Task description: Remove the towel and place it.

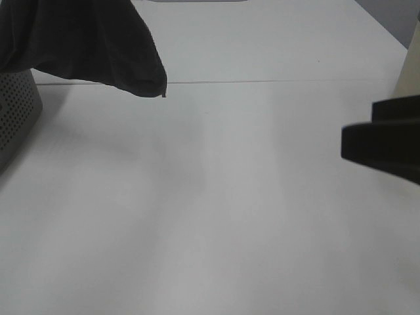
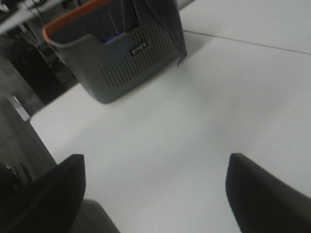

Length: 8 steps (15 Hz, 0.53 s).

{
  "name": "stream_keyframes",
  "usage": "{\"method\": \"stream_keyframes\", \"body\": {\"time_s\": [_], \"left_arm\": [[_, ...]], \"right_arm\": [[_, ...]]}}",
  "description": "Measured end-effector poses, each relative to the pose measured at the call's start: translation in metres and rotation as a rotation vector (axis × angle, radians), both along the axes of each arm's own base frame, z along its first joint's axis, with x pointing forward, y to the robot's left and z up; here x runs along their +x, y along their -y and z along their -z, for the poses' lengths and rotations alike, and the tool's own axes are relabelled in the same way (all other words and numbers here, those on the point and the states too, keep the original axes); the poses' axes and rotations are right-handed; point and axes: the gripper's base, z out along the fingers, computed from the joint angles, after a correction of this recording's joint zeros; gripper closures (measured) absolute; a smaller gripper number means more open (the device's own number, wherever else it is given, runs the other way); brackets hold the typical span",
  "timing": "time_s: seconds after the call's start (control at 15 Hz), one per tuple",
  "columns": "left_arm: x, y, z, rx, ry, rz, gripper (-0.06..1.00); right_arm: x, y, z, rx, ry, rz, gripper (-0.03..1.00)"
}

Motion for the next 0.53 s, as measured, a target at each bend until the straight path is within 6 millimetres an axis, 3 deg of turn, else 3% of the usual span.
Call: {"method": "stream_keyframes", "body": {"time_s": [0.13,0.33,0.47,0.53], "left_arm": [[-0.005,0.007,0.000,0.000,0.000,0.028,0.94],[-0.009,0.013,0.000,-0.001,0.000,0.054,0.94],[-0.009,0.013,0.000,-0.003,-0.002,0.054,0.94],[-0.009,0.013,0.000,-0.008,-0.006,0.055,0.94]], "right_arm": [[0.025,-0.004,0.004,0.107,-0.013,-0.006,0.20],[0.057,-0.012,0.029,0.159,-0.021,-0.119,0.20],[0.069,-0.024,0.041,0.170,-0.042,-0.165,0.20],[0.077,-0.040,0.049,0.144,-0.059,-0.216,0.20]]}}
